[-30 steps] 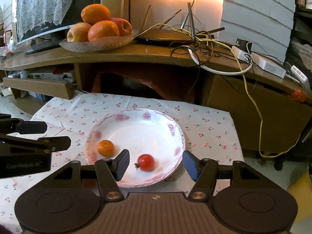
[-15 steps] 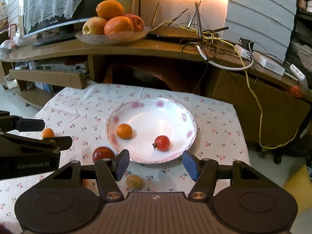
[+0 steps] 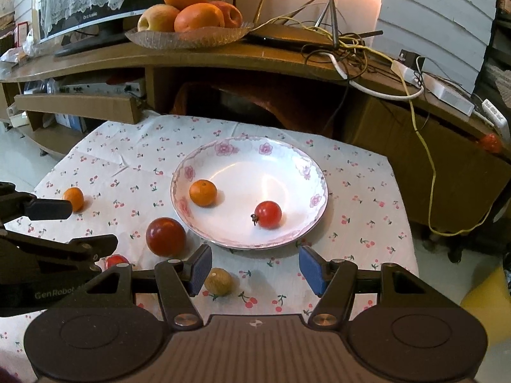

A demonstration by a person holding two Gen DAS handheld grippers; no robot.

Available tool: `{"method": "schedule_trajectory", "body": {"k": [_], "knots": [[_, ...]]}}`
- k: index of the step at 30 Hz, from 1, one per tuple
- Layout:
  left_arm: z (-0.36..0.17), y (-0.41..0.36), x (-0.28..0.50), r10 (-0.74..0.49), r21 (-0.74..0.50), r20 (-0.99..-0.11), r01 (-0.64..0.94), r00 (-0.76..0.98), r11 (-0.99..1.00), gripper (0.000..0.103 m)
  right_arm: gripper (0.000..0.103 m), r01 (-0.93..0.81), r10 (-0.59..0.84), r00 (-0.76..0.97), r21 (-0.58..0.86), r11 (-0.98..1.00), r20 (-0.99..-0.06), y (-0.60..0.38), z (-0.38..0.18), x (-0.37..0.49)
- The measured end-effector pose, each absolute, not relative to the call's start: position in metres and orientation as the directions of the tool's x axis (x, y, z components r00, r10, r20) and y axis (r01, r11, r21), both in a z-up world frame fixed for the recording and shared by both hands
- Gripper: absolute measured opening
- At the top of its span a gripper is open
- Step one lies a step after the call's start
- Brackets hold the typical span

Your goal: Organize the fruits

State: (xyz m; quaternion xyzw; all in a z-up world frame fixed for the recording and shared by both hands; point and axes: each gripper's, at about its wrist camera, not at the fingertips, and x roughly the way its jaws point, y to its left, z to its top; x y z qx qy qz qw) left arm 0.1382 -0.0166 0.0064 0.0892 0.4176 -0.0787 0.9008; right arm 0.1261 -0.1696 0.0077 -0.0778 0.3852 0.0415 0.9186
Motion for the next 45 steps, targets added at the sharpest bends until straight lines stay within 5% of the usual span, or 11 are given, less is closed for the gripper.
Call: {"method": "schedule_trajectory", "body": {"k": [45], "knots": [[-0.012, -0.019, 0.138, -0.030, 0.140, -0.803, 0.237, 0.595, 0.961, 0.066, 0.061, -0.163, 0.028, 0.640, -0.100, 0.982, -0.768, -0.170, -0.006, 0.131]]}}
